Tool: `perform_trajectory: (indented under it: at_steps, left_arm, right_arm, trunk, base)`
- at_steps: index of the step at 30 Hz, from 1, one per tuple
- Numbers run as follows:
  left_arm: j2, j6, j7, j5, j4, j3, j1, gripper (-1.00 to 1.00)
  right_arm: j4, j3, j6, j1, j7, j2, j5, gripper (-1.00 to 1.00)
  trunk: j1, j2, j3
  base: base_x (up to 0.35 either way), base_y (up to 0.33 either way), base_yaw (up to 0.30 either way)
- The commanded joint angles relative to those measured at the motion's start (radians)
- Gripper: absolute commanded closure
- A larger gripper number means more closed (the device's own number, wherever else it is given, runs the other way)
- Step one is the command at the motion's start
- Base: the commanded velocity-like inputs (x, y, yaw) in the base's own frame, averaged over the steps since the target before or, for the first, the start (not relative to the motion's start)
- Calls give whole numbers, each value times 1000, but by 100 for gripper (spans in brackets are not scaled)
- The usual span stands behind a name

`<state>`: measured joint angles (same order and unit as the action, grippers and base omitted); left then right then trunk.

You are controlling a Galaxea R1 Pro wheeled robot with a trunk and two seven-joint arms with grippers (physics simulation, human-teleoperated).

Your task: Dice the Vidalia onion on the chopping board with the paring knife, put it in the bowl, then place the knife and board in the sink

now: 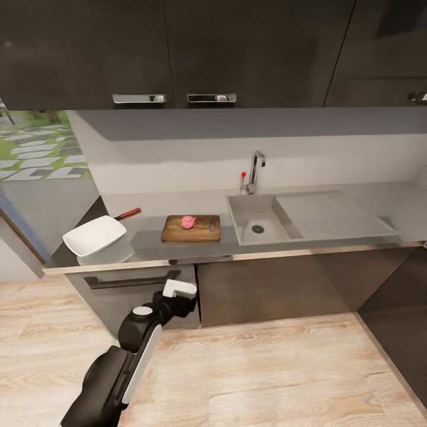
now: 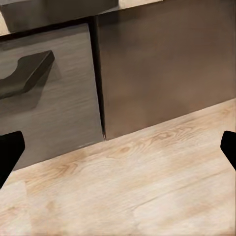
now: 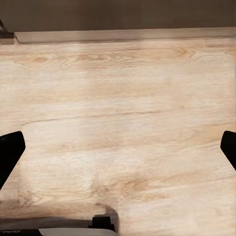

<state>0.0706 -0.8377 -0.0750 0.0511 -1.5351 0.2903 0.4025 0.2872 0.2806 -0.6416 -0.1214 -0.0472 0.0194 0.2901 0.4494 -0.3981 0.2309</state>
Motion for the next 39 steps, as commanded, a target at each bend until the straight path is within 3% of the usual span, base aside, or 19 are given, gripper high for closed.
perform_trajectory:
  at_steps: [1, 5, 9, 22, 26, 29, 34, 39]
  left_arm:
    - [-2, 10, -8, 6, -1, 1, -7, -100]
    - [-9, 149, -10, 5, -4, 1, -103, -100]
    - [-12, 236, -11, 4, -8, 1, -183, -100]
    - [-92, 607, -11, 3, -4, 1, -472, -100]
    - [-124, 755, -11, 3, 1, 1, -564, -100]
    - [-152, 915, -12, 2, 23, 1, -660, -100]
    - [-175, 1052, -13, 2, 118, 0, -702, -100]
    - [-188, 1190, -14, 3, 283, -21, -708, -100]
  right_arm:
    - [0, 5, -3, -1, -5, 1, 11, -100]
    - [0, 6, -3, -1, -6, 1, 11, -100]
    - [0, 6, -3, -1, -6, 0, 11, -100]
    - [7, 10, -6, -1, -9, -6, 11, -100]
    - [9, 11, -7, -1, -9, -11, 11, -100]
    - [8, 11, -7, -1, -6, -13, 10, -100]
    - [6, 9, -9, -1, -4, -12, 9, -100]
    - [8, 9, -10, -1, -4, -8, 9, -100]
  trunk:
    - [1, -2, 2]
    - [1, -2, 2]
    - [1, -2, 2]
    - [1, -2, 2]
    - [1, -2, 2]
    - [1, -2, 2]
    - [1, -2, 2]
    - [1, -2, 2]
  base:
    - [0, 0, 0]
    - [0, 0, 0]
    - [0, 0, 0]
    - [0, 0, 0]
    - [0, 0, 0]
    - [0, 0, 0]
    - [0, 0, 0]
    - [0, 0, 0]
